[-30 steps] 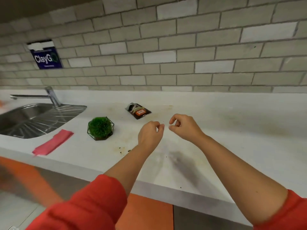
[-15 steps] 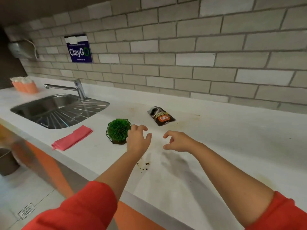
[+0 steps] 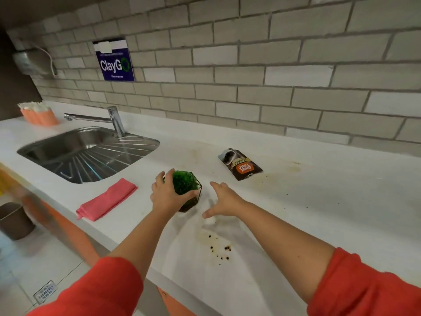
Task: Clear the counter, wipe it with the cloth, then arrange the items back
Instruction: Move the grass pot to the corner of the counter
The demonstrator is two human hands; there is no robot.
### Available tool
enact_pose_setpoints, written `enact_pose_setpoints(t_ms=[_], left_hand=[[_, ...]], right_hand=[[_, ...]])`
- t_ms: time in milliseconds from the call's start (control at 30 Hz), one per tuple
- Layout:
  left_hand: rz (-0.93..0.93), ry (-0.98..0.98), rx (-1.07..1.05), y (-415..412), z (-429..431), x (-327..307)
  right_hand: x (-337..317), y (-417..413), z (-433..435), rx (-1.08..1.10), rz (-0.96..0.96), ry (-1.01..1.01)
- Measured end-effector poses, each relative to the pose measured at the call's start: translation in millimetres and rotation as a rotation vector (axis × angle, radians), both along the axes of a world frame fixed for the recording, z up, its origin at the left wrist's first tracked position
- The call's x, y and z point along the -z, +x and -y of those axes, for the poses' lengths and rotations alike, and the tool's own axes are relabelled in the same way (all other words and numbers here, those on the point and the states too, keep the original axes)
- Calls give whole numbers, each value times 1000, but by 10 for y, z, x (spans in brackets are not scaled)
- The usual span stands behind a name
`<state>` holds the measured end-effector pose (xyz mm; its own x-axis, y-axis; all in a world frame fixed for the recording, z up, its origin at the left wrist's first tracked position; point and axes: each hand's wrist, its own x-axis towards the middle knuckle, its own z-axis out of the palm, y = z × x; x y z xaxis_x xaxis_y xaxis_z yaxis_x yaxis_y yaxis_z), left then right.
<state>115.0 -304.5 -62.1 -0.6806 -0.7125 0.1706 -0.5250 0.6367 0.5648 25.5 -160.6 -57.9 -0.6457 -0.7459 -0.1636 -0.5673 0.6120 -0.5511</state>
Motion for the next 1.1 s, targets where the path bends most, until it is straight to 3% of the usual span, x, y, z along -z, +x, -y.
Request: enact_pose_setpoints(t_ms=[300,467,800,1100], left_hand=[[206,88,276,-177,660,73],[181,228,444,-223,806,69],[87,237,546,-356,792,-80],[112,194,685,-626,311,-364]], right_hand=[[131,-99,631,35,29,-42],[205,-139,791,70,112,-115],[161,-245,739,139,127,-203],[-128,-305,148,277,181,-250]])
